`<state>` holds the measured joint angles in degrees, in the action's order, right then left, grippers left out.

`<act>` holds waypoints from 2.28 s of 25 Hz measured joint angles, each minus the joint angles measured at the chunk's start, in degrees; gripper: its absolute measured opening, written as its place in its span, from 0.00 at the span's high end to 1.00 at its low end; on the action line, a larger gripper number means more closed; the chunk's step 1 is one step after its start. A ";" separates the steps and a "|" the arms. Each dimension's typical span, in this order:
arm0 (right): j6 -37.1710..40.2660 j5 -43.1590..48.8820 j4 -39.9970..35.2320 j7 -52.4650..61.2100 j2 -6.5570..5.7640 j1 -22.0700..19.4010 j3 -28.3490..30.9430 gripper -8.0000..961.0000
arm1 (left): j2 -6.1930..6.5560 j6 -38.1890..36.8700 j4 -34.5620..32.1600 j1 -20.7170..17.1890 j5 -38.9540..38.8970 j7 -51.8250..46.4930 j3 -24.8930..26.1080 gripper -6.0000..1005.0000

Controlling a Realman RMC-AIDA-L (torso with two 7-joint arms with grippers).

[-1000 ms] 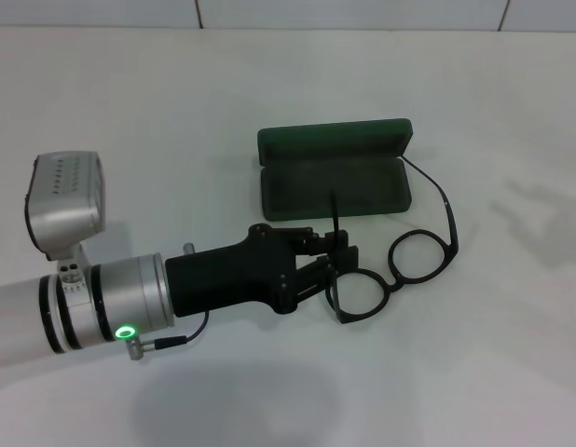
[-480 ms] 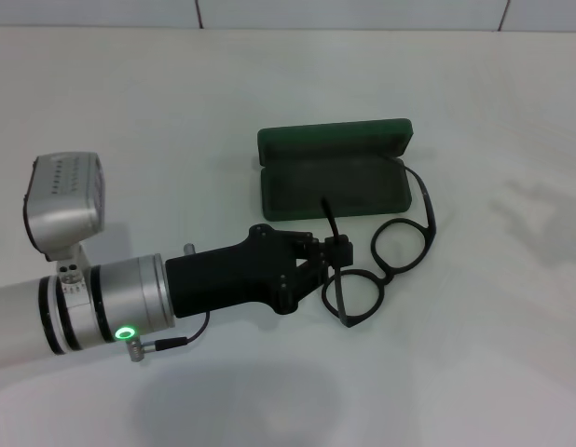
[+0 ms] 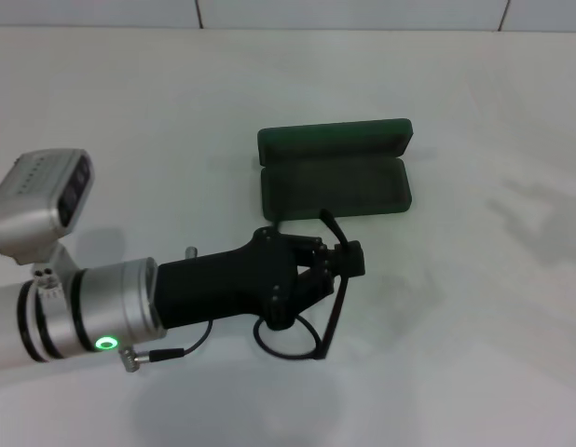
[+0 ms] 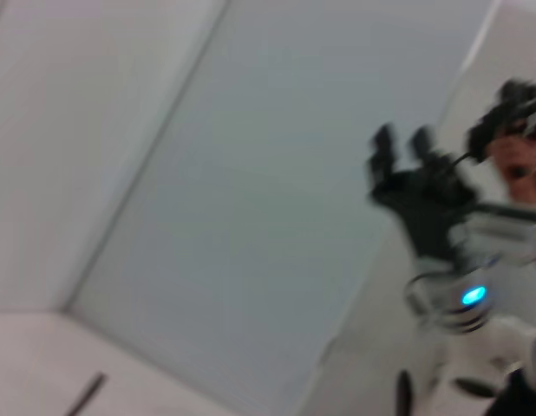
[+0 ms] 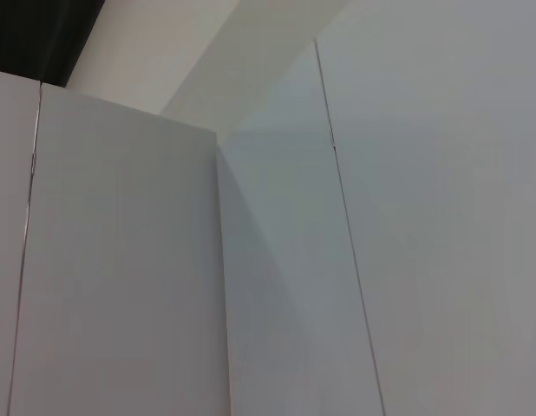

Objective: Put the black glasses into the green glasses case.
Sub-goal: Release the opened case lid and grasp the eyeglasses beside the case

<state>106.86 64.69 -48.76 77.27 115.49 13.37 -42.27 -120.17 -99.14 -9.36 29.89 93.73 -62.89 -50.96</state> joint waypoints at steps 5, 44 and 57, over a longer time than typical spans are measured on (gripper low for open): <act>0.01 0.18 0.68 -0.01 -0.06 -0.01 -0.18 0.64 | 0.13 -7.01 -0.26 -0.34 -0.78 -0.34 0.33 0.96; -9.41 16.16 14.60 32.85 -2.54 14.33 -13.64 0.65 | 0.24 -16.96 -9.14 2.01 -12.21 9.83 -8.14 0.97; -9.49 18.93 27.85 38.08 -3.05 22.43 -15.13 0.65 | 0.05 -17.11 -10.95 3.06 -13.29 11.70 -10.60 0.97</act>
<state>97.37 83.62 -20.92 115.35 112.44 35.80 -57.40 -120.12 -116.25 -20.32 32.95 80.44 -51.19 -61.56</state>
